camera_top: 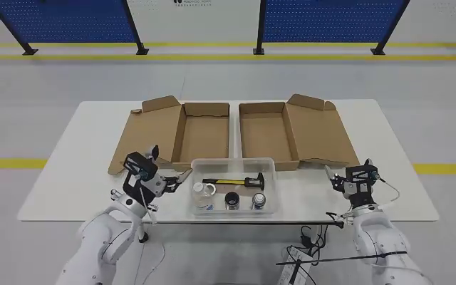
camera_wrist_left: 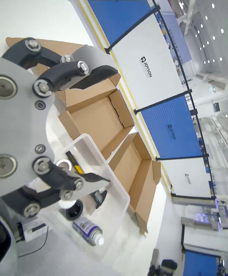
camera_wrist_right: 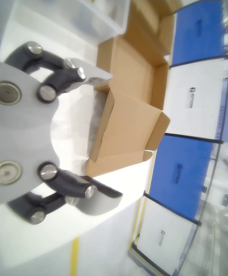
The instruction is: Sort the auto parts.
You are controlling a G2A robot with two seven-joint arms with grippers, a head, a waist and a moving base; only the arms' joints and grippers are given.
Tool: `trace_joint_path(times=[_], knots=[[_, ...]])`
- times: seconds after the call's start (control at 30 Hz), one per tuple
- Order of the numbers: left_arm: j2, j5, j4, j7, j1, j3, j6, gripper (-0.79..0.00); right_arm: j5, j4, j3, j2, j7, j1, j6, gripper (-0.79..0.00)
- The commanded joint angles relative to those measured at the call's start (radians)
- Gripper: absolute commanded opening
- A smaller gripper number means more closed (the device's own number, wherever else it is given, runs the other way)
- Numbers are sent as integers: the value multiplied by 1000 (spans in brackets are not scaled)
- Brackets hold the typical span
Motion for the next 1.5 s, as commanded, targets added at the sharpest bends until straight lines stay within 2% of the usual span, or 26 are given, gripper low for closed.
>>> trace_joint_path(times=[0.0, 0.1, 0.23, 0.37, 0.53, 0.67, 0.93, 1.17, 1.47], knots=[[5, 25, -27, -7, 24, -8, -60, 0, 0, 0, 0, 0, 0, 0, 0, 0], [11, 76, -45, -1, 54, -12, -113, 0, 0, 0, 0, 0, 0, 0, 0, 0], [11, 110, -39, 9, 83, 13, -107, 0, 0, 0, 0, 0, 0, 0, 0, 0], [8, 72, -26, -33, 88, 50, -93, 0, 0, 0, 0, 0, 0, 0, 0, 0], [6, 117, -1, -76, 67, 94, -64, 0, 0, 0, 0, 0, 0, 0, 0, 0], [4, 82, 21, -97, 54, 116, -57, 0, 0, 0, 0, 0, 0, 0, 0, 0], [1, -78, 69, -215, 13, 132, -63, 0, 0, 0, 0, 0, 0, 0, 0, 0], [6, -144, 101, -292, -24, 139, -121, 0, 0, 0, 0, 0, 0, 0, 0, 0], [12, -150, 123, -303, -46, 149, -163, 0, 0, 0, 0, 0, 0, 0, 0, 0]])
